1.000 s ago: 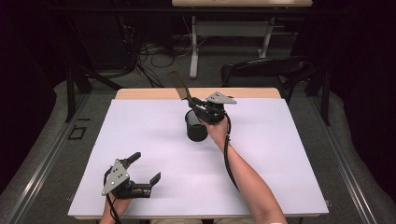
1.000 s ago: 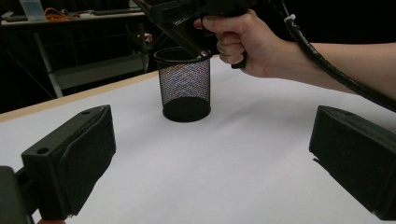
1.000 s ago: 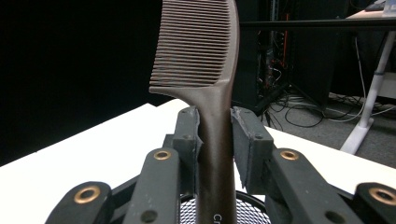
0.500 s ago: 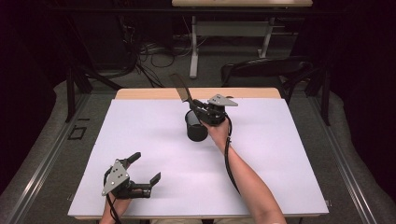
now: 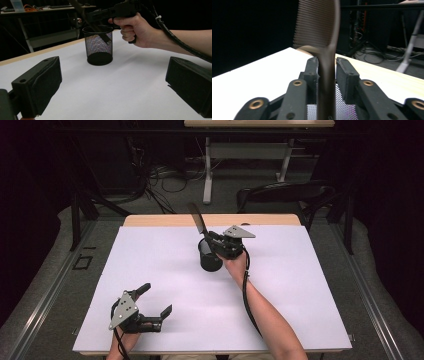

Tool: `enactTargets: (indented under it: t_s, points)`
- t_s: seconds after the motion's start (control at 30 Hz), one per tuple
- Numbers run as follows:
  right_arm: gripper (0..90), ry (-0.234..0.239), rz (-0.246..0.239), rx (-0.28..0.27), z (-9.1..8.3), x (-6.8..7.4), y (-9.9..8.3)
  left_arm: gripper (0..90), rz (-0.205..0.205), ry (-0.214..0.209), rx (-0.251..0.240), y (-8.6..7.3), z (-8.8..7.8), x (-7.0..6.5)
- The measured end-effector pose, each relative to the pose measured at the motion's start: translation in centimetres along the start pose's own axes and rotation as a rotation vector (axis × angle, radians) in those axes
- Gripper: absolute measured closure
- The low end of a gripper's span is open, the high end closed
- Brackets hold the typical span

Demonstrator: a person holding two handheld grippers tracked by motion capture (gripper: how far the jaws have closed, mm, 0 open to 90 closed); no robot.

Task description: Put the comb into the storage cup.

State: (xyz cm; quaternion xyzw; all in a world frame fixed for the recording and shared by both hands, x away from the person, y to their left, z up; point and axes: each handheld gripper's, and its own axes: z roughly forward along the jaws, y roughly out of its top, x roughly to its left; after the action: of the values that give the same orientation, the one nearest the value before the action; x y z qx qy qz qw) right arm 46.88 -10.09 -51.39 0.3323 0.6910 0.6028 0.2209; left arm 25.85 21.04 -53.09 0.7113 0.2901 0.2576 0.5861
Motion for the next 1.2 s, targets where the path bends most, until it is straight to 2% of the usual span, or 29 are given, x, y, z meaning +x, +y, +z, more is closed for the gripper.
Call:
enactTargets:
  t_s: [0.07,0.13,0.2,0.3,0.53,0.83,1.2]
  points:
    - [60.6,0.015,0.008,-0.002,-0.4,0.1,0.0,0.6,0.000,0.000,0.000,0.0,0.0,0.0]
    - [58.4,0.020,-0.013,0.006,-0.9,0.2,0.0,0.6,0.001,-0.002,0.000,0.0,0.0,0.0]
    - [52.3,0.020,-0.025,0.015,-1.3,0.4,0.0,0.6,0.002,-0.003,0.000,0.0,0.0,0.0]
    - [46.1,0.028,-0.024,0.029,-1.9,0.5,0.0,0.6,0.001,-0.001,0.003,0.0,0.1,0.0]
    - [33.9,0.044,-0.013,0.103,-2.8,0.6,0.5,0.5,0.003,-0.002,0.004,0.0,0.1,0.0]
    - [22.9,0.062,-0.021,0.162,-4.0,0.8,1.3,0.4,0.004,-0.001,0.005,0.0,0.1,-0.1]
    - [16.0,0.095,-0.026,0.223,-5.8,1.0,2.2,0.3,0.004,-0.001,0.009,0.0,0.2,-0.1]
